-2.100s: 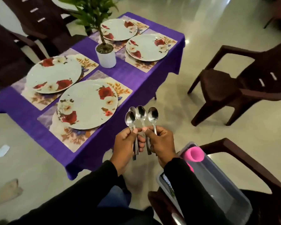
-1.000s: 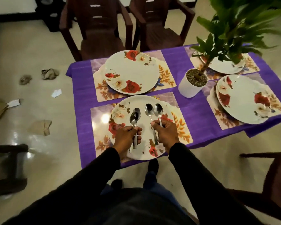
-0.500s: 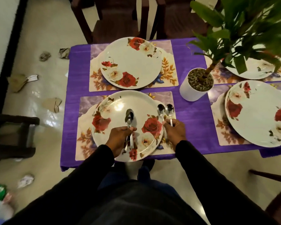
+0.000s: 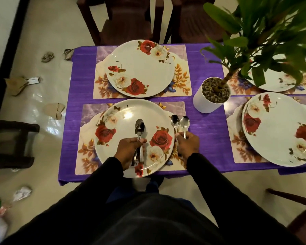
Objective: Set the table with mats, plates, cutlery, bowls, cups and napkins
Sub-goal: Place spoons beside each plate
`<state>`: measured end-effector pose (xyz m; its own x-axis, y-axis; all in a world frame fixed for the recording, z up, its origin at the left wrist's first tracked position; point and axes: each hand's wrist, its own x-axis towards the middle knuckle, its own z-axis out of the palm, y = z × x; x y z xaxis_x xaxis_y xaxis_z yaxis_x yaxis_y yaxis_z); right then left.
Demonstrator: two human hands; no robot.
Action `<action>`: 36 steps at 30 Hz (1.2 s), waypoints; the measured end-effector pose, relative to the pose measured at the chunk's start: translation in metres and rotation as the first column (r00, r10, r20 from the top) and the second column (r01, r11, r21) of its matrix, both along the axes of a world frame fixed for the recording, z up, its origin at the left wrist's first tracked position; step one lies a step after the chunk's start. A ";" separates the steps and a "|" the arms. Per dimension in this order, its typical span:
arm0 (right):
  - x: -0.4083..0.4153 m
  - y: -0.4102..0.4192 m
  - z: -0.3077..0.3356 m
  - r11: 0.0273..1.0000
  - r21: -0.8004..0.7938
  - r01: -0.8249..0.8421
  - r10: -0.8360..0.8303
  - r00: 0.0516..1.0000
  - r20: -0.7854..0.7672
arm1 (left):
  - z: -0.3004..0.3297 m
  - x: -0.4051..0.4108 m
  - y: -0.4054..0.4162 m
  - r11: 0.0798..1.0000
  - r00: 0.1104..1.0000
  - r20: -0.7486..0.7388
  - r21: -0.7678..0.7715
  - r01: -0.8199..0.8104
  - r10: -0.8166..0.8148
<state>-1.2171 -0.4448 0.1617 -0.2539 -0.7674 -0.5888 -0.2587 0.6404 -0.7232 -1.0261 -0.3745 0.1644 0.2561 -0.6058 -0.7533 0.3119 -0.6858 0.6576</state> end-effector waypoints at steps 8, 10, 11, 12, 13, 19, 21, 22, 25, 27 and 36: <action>0.008 -0.004 -0.004 1.000 0.013 -0.018 0.019 0.998 -0.062 | -0.009 0.005 0.000 1.000 0.999 -0.032 0.003 -0.031 0.031; 0.008 -0.004 -0.004 1.000 0.012 -0.017 0.018 0.998 -0.064 | -0.010 0.006 0.001 0.999 0.999 -0.033 0.006 -0.042 0.042; 0.008 -0.005 -0.004 1.000 0.011 -0.018 0.019 0.998 -0.063 | -0.011 0.006 0.001 0.999 0.998 -0.032 0.006 -0.046 0.046; 0.008 -0.004 -0.005 1.000 0.009 -0.024 0.024 0.998 -0.064 | -0.010 0.006 0.002 0.999 0.998 -0.029 0.006 -0.048 0.048; 0.009 -0.004 -0.006 0.999 0.007 -0.032 0.032 0.997 -0.067 | -0.010 0.007 0.002 0.999 0.998 -0.028 0.006 -0.050 0.051; 0.019 0.002 -0.008 0.997 -0.009 -0.077 0.076 0.994 -0.075 | -0.009 0.010 0.004 0.996 0.996 -0.016 0.017 -0.085 0.085; 0.020 0.003 -0.009 0.996 -0.010 -0.083 0.083 0.994 -0.068 | -0.009 0.010 0.003 0.996 0.996 -0.005 0.016 -0.085 0.085; 0.020 0.003 -0.010 0.997 -0.012 -0.082 0.081 0.995 -0.064 | -0.010 0.010 0.002 0.997 0.997 -0.002 0.013 -0.082 0.082; 0.020 0.001 -0.011 0.996 -0.020 -0.087 0.086 0.994 -0.072 | -0.009 0.009 0.001 0.998 0.998 0.001 0.007 -0.062 0.062; 0.020 0.000 -0.010 0.996 -0.029 -0.084 0.082 0.995 -0.065 | -0.009 0.008 0.001 0.999 0.998 0.015 0.004 -0.053 0.053; 0.013 0.006 -0.015 0.998 0.007 0.065 -0.065 0.997 -0.035 | -0.010 0.005 0.002 0.998 0.996 0.050 -0.001 -0.068 0.068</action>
<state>-1.2039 -0.4386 0.1463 -0.3237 -0.7441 -0.5844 -0.2415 0.6622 -0.7093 -1.0208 -0.3727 0.1549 0.3342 -0.5854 -0.7387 0.3245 -0.6644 0.6733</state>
